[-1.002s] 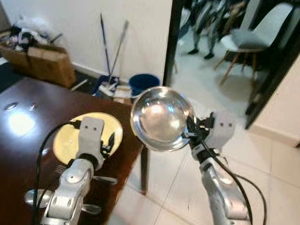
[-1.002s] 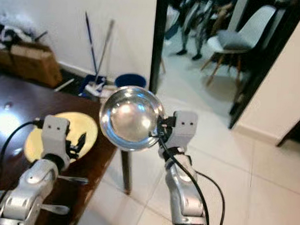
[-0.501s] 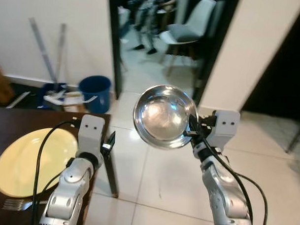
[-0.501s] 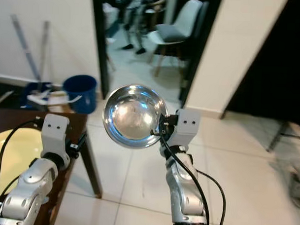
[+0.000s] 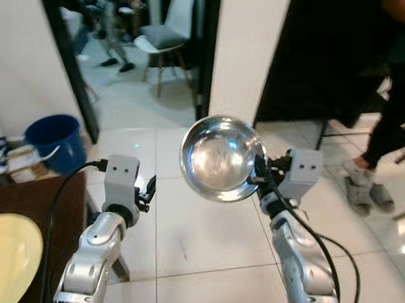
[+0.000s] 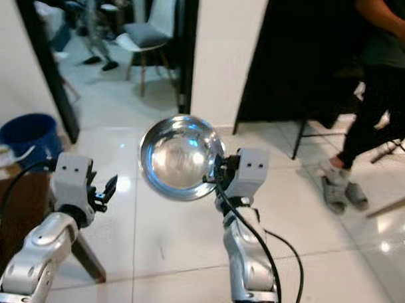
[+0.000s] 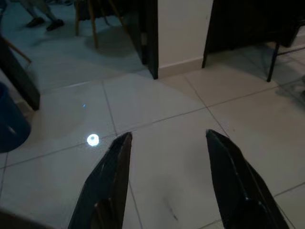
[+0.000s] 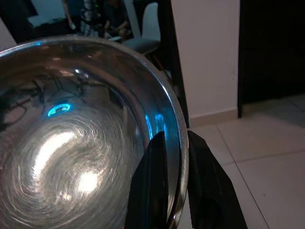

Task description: Setting the table

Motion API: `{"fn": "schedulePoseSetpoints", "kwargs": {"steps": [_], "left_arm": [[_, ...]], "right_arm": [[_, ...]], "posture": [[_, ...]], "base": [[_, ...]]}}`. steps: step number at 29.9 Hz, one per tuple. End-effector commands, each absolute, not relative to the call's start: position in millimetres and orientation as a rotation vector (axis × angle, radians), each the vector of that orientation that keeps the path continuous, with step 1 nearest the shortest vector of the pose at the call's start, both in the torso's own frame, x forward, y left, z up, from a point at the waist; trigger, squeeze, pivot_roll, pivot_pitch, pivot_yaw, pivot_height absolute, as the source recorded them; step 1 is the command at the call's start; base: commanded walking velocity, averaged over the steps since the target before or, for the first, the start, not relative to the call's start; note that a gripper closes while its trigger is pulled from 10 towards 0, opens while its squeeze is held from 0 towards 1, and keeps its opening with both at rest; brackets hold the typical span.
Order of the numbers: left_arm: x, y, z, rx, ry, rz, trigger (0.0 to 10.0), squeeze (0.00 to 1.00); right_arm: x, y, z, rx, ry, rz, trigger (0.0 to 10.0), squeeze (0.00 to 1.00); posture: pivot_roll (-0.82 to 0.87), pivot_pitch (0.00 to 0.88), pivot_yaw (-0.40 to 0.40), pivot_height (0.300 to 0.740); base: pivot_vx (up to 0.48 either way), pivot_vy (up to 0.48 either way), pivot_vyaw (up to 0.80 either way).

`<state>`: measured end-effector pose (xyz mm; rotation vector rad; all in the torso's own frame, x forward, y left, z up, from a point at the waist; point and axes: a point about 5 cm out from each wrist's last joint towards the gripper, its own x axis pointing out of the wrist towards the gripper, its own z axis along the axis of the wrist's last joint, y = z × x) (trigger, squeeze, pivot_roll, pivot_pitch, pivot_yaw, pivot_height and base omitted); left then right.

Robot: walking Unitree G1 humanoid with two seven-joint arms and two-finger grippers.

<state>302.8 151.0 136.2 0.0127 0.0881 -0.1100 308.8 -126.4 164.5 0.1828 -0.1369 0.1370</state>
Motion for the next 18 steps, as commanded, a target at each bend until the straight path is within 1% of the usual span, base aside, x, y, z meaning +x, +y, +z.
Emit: {"fn": "schedulePoseSetpoints", "kwargs": {"steps": [1, 18], "left_arm": [[300.7, 153.8, 134.1, 0.022, 0.097, -0.099, 10.0, 0.0], [302.3, 151.7, 134.6, 0.022, 0.101, -0.099, 10.0, 0.0]], "right_arm": [[309.8, -127.1, 171.6, 0.193, -0.168, 0.134, 10.0, 0.0], [310.0, -127.0, 171.5, 0.194, -0.167, 0.131, 10.0, 0.0]], "posture": [[-0.02, 0.0, 0.083, 0.74], [-0.02, 0.0, 0.085, 0.74]], "base": [[0.0, 0.0, -0.8], [0.0, 0.0, -0.8]]}}
